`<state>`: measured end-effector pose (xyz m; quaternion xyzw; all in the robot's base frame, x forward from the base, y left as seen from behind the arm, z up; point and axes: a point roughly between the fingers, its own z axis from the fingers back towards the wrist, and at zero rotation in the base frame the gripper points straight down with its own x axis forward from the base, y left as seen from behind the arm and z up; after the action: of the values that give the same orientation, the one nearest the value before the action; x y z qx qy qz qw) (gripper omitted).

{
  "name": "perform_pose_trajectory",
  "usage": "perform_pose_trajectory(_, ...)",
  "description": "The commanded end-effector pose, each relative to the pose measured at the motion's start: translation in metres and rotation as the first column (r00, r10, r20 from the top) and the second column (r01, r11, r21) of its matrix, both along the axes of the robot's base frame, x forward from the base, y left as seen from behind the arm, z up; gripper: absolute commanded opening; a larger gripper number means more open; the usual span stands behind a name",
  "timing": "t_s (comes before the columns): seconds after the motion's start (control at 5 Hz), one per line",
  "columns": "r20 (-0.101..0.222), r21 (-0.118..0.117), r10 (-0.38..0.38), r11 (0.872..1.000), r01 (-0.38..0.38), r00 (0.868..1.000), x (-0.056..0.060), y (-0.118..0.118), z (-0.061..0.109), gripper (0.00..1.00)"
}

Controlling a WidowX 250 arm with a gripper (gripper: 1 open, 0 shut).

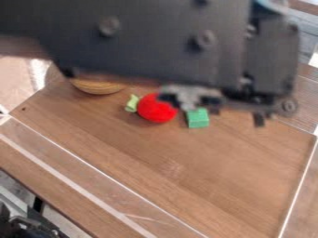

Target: Move the red object to the right side of the table

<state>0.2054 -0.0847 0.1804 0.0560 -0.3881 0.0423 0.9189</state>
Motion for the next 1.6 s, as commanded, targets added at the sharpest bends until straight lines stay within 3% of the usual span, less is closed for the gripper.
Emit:
perform_pose_trajectory(0.0, 0.015, -0.019, 0.026, 0.999, -0.026, 1.0, -0.001, 0.007, 0.008, 0.0)
perform_pose_trajectory(0.4, 0.001, -0.033, 0.036, 0.999, -0.035, 0.999, -0.011, -0.007, 0.009, 0.0)
perform_pose_trajectory(1.0, -0.008, -0.055, 0.062, 0.997, -0.062, 0.998, -0.009, -0.023, 0.013, 0.0)
perform_pose_trajectory(1.2, -0.018, -0.076, 0.067, 0.995, -0.068, 0.998, -0.017, -0.026, 0.007, 0.0)
perform_pose_trajectory(1.4, -0.023, -0.084, 0.096, 0.992, -0.097, 0.995, -0.026, -0.008, 0.014, 0.0)
